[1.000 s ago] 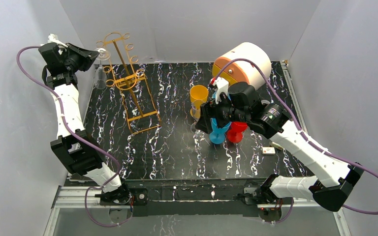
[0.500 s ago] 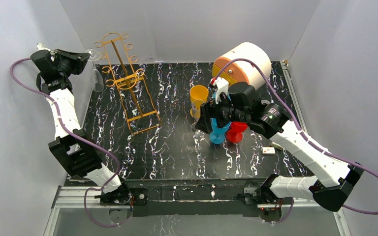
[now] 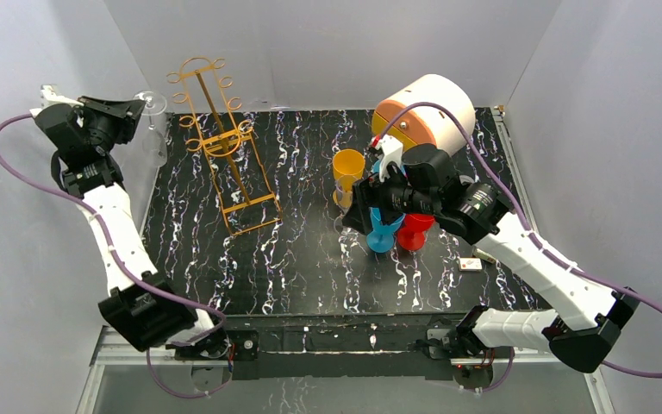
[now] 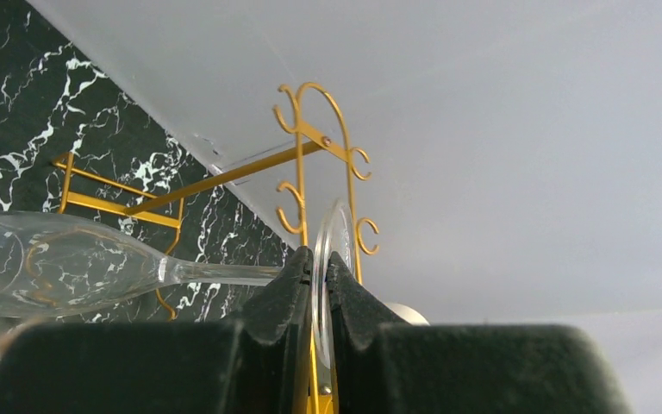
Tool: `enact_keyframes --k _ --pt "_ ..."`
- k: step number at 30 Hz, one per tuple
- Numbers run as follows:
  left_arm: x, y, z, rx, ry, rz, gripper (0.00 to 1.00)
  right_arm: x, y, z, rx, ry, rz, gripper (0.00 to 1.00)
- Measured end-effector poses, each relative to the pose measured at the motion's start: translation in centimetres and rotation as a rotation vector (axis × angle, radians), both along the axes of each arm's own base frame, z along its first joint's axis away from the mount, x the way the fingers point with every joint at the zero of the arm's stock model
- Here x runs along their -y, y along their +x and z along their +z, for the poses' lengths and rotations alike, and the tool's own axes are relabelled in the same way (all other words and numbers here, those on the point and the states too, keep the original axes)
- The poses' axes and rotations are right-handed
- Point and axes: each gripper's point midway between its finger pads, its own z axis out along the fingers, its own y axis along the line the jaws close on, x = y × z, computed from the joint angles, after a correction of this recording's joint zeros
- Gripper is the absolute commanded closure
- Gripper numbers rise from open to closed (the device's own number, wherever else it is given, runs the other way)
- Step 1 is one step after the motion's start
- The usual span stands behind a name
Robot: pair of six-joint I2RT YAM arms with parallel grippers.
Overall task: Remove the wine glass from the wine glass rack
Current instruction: Pick up the wine glass from the wine rack, then place the wine glass at the center of the board.
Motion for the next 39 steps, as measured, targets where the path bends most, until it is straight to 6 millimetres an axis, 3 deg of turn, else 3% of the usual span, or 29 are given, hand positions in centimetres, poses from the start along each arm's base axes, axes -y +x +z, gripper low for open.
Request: enact_keyframes --k 4,8,11,12,14,19,24,29,34,39 --pt "1.0 -2.4 1.4 0.016 0.054 0.010 1.00 0.2 -0.2 0.4 0.002 0.014 -0.005 0.02" --pt "2.2 -4.9 1.1 -0.009 0.121 0.013 1.00 0.4 -0.5 1.0 0.003 0.034 -0.012 0.02" --pt "2.8 -7.5 -0.4 -0.060 0.188 0.036 1.00 0.7 -0.9 1.2 0.003 0.046 -0.016 0.02" --pt "2.6 -8.4 -1.9 -0.110 0.215 0.060 1.00 0.9 -1.0 1.2 0.000 0.049 -0.019 0.02" --pt "3.3 -10.1 -2.0 -0.116 0.260 0.076 1.00 1.1 -1.2 1.1 -0.009 0.055 -0.024 0.02" --pt "4.5 -13.3 -6.0 -0.204 0.317 0.088 1.00 1.4 -1.6 0.7 -0.022 0.060 -0.034 0.02" --pt "5.8 -14.6 -11.0 -0.321 0.329 0.042 1.00 1.6 -1.9 0.1 -0.041 0.062 -0.044 0.01" --pt "9.5 -15.1 -15.2 -0.380 0.325 -0.124 1.00 1.4 -1.8 -0.2 -0.059 0.069 -0.054 0.01" --pt "13.2 -16.3 -17.4 -0.363 0.343 -0.292 1.00 0.7 -1.4 -0.1 -0.070 0.094 -0.067 0.02" --pt "16.8 -17.4 -17.5 -0.280 0.361 -0.482 1.00 -0.1 -0.9 -0.2 -0.093 0.134 -0.087 0.02"
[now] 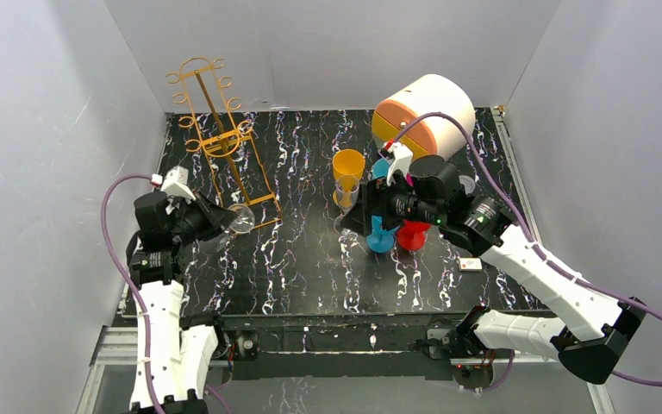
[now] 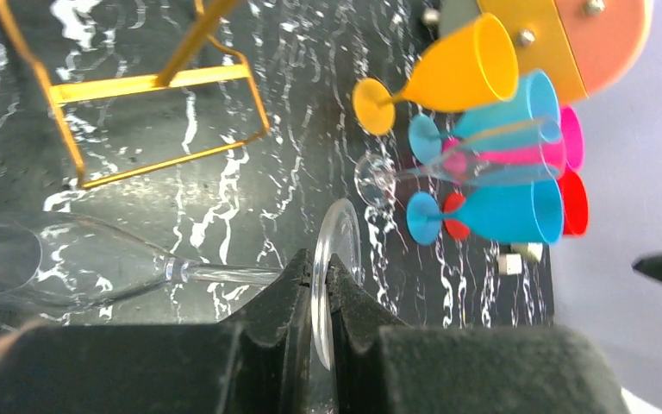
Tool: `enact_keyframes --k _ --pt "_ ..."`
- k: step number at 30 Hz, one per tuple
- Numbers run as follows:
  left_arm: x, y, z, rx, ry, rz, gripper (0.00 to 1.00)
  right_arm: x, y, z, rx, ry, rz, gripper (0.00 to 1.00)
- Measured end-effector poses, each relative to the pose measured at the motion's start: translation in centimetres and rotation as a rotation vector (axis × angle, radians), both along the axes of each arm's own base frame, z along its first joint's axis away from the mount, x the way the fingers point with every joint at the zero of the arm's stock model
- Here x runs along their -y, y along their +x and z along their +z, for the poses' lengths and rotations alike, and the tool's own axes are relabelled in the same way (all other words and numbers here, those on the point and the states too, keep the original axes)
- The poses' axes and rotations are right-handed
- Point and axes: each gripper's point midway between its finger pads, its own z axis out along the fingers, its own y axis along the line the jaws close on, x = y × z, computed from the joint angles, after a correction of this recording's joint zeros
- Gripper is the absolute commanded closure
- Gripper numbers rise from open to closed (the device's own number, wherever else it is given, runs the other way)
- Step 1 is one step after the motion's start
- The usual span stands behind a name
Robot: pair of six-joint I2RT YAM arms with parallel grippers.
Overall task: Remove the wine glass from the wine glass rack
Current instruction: Place the wine glass at the center of the board.
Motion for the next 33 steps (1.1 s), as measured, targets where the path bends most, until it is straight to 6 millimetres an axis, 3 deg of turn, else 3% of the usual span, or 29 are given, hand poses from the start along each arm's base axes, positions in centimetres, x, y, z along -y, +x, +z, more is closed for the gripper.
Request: enact_keyframes --k 2,7,12,15,22,28,33 --pt "1.5 -0.7 0.3 0.031 -0.001 -0.092 1.00 -0.3 0.1 -0.1 -0.010 0.017 -0.006 0.01" --pt "8.0 -5.0 1.0 0.072 -0.162 -0.506 1.00 -1.8 -0.5 -1.8 -0.106 0.098 0.001 0.04" --pt "11.2 -8.4 1.8 0.059 -0.250 -0.742 1.00 -4.1 -1.8 -2.4 -0.228 0.216 0.075 0.14" --pt "12.2 -9.4 1.7 0.036 -0.263 -0.807 1.00 -5.0 -2.0 -2.4 -0.262 0.247 0.105 0.20" --pt "14.1 -9.1 0.5 -0.048 -0.245 -0.852 1.00 -6.0 -2.2 -3.2 -0.287 0.277 0.118 0.26" --pt "15.7 -7.7 2.4 0.025 -0.267 -0.827 1.00 -6.3 -3.1 -2.0 -0.278 0.315 0.188 0.36" --pt "17.8 -7.6 4.7 0.095 -0.328 -0.849 1.00 -6.4 -3.9 -2.5 -0.290 0.330 0.232 0.46"
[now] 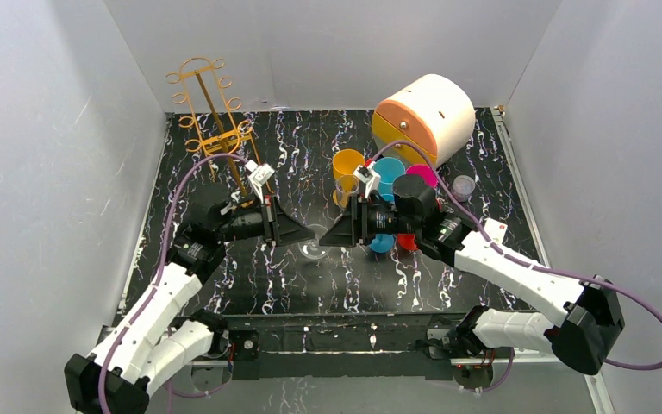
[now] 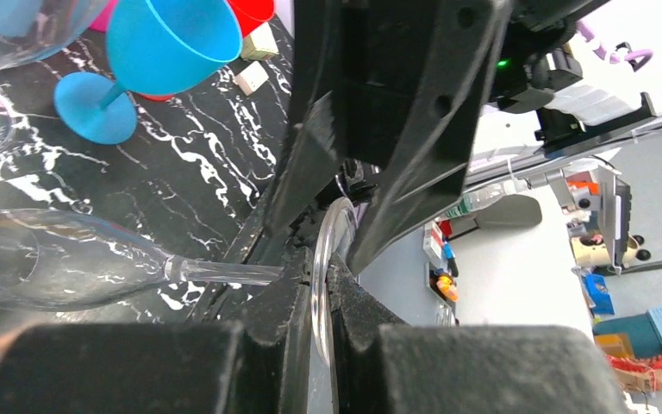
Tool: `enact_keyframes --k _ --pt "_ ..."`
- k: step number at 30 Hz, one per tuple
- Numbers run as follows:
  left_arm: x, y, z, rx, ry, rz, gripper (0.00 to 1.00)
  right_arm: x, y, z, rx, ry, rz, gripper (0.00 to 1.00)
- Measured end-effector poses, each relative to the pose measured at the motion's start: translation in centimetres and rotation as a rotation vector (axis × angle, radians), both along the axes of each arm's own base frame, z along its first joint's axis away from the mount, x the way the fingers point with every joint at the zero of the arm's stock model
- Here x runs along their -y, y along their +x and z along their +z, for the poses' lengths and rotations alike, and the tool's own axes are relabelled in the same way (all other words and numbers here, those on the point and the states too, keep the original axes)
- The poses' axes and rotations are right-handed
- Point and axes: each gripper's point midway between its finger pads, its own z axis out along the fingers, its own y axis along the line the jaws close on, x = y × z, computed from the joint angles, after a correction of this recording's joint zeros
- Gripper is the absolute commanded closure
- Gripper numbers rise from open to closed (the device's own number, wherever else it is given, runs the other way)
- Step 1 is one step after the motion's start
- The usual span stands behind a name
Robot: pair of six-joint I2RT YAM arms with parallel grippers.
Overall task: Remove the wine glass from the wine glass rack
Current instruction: Place the wine glass at the center of the board.
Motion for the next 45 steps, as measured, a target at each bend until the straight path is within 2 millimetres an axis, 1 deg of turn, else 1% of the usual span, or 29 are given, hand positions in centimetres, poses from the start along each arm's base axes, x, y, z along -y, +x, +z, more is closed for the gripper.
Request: enact_keyframes --k 2,5,9,12,15,19,21,25,31,35,36,38,39,41,42,43,45 --pt "0.8 -0.1 0.4 0.001 -0.020 -0.013 1.00 0.0 -0.2 -0.6 -0.010 0.002 0.006 0.51" --pt "1.3 -0.3 -0.2 -0.019 -0.028 -0.019 1.00 0.0 -0.3 -0.8 -0.023 0.007 0.010 0.57" --pt "1.3 -0.3 -1.3 -0.058 -0.022 0.000 1.00 0.1 -0.4 0.2 -0.001 0.038 0.007 0.69" --pt "1.4 -0.3 -1.0 -0.059 -0.034 0.001 1.00 0.5 -0.6 0.7 0.017 0.052 -0.002 0.75" --pt "1.4 -0.5 -0.6 -0.044 -0.044 0.000 1.00 0.6 -0.7 0.8 0.020 0.058 -0.002 0.74" --pt "1.4 -0.5 -0.5 -0.044 -0.046 0.002 1.00 0.5 -0.8 0.8 0.018 0.061 0.011 0.74" --pt "1.4 -0.5 -0.5 -0.045 -0.047 0.003 1.00 0.5 -0.8 0.8 0.016 0.063 0.018 0.70" --pt "1.4 -0.7 -0.2 -0.041 -0.053 0.002 1.00 0.4 -1.1 1.1 0.009 0.074 0.034 0.70" --pt "1.3 -0.9 1.0 -0.020 -0.102 0.011 1.00 0.3 -1.7 1.6 0.005 0.097 0.064 0.70" --pt "1.4 -0.9 1.0 -0.027 -0.130 0.014 1.00 0.2 -1.8 1.5 -0.004 0.096 0.075 0.78" --pt "1.4 -0.9 1.1 -0.031 -0.133 0.014 1.00 0.2 -1.8 1.5 -0.008 0.096 0.076 0.82" --pt "1.4 -1.0 1.2 -0.029 -0.137 0.013 1.00 0.2 -1.9 1.6 -0.011 0.098 0.077 0.95" --pt "1.4 -1.0 1.2 -0.027 -0.138 0.013 1.00 0.2 -1.8 1.5 -0.012 0.096 0.074 0.99" --pt "1.4 -1.0 1.3 -0.022 -0.138 0.013 1.00 0.2 -1.8 1.5 -0.022 0.094 0.067 0.99" --pt "1.4 -1.0 1.2 -0.020 -0.137 0.013 0.90 0.2 -1.7 1.5 -0.023 0.094 0.063 0.99" --pt "1.4 -1.0 1.2 -0.018 -0.136 0.013 0.77 0.2 -1.7 1.4 -0.022 0.093 0.060 0.99" --pt "1.4 -1.0 1.1 -0.016 -0.129 0.010 0.62 0.2 -1.5 1.3 -0.023 0.088 0.051 0.99"
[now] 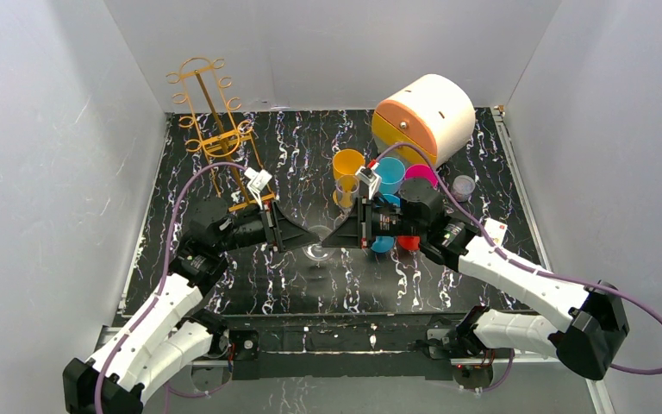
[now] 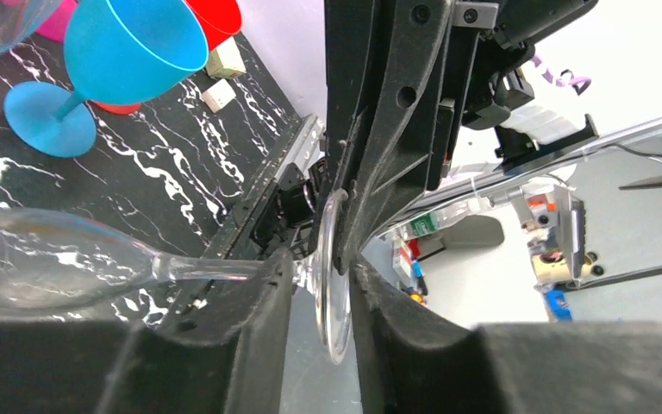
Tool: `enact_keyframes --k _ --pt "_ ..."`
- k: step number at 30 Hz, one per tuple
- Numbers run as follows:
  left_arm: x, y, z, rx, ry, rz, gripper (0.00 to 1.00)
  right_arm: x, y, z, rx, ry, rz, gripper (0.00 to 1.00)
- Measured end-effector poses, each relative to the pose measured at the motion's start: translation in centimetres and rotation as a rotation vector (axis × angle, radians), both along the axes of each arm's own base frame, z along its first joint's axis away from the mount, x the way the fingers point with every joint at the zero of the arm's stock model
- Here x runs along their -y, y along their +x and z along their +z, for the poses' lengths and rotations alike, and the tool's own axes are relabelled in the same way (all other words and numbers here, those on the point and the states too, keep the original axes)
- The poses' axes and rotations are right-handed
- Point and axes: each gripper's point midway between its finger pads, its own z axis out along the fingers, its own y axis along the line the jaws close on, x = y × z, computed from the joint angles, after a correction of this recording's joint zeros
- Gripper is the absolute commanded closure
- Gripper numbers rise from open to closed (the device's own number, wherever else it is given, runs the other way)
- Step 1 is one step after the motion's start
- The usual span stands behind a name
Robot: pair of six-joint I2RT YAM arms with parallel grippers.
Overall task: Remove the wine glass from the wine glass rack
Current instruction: Place the wine glass at the center of the board.
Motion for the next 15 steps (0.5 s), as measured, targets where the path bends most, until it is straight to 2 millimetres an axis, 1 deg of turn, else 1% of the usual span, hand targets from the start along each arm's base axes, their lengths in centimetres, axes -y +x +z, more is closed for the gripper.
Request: enact_keyframes --k 3,5,8,9,13,15 --pt "-0.2 -0.2 -0.7 -0.007 0.040 -0.007 0.56 0.0 0.5 -0.2 0.005 -0.008 -0.027 0.99" --pt "-0.4 -0.4 -1.0 -0.004 0.077 -0.011 0.55 0.1 0.8 -0.3 0.005 -0.016 -0.045 0.99" --pt "-0.6 -0.8 -1.0 0.009 0.109 -0.027 0.62 0.2 1.2 -0.3 0.010 -0.022 -0.077 0.99" --pt "-0.7 -1.0 -1.1 0.010 0.116 -0.035 0.63 0.3 1.2 -0.2 0.013 -0.020 -0.081 0.99" --pt "-0.8 -1.4 -1.8 -0.003 0.140 -0.057 0.63 0.4 1.4 0.1 0.023 -0.012 -0.095 0.99" --pt "-0.8 -1.4 -2.1 -0.009 0.150 -0.057 0.62 0.4 1.3 0.1 0.022 -0.013 -0.093 0.99"
